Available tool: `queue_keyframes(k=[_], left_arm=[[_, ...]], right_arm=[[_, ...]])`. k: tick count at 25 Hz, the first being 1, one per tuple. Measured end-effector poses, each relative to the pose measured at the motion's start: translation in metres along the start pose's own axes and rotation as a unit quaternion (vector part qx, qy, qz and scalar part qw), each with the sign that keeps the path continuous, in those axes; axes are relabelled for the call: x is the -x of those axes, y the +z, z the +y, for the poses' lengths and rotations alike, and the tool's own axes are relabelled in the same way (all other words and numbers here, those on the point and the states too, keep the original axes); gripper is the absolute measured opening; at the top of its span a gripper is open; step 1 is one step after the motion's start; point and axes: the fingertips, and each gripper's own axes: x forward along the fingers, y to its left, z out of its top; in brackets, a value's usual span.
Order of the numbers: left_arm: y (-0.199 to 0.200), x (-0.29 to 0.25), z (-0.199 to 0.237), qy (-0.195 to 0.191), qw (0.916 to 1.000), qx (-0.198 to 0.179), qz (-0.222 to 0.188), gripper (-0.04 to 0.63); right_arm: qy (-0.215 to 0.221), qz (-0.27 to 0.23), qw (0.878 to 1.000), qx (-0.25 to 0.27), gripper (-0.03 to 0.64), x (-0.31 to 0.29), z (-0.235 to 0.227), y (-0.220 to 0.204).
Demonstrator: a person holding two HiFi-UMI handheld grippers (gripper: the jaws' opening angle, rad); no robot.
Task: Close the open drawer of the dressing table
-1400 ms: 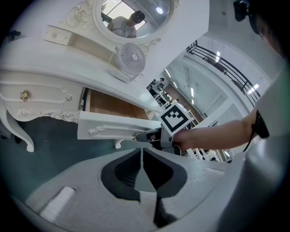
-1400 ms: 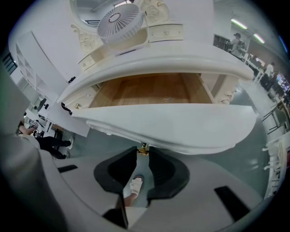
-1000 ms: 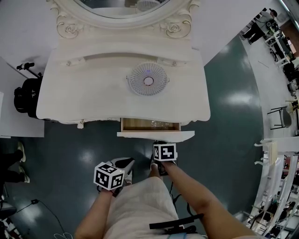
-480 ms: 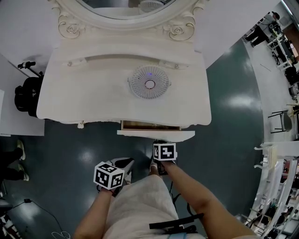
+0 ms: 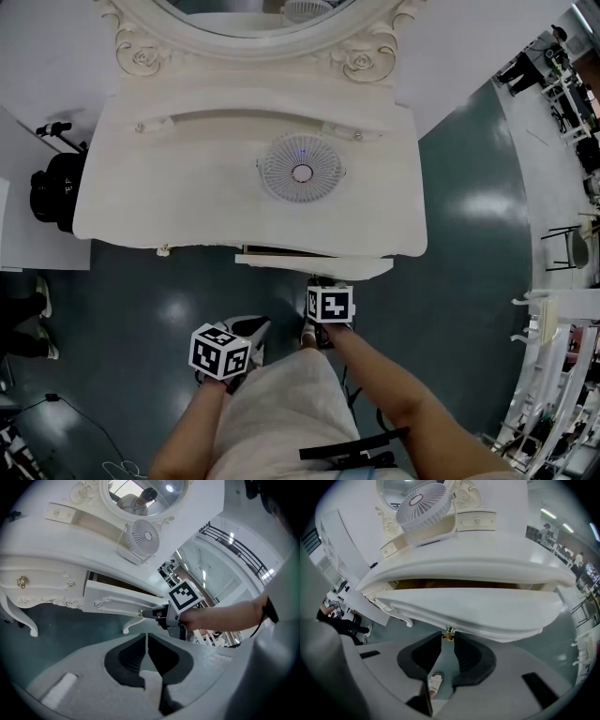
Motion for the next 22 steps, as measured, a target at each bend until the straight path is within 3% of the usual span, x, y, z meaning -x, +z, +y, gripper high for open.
queue_keyframes(k=[22], left_arm=[[0.017, -0.015, 0.016, 0.01, 0.9999, 0.009, 0.007, 0.011]], right_arm=[[-0.019, -0.059, 0.998, -0.009, 0.092, -0.02, -0.009, 0.042]])
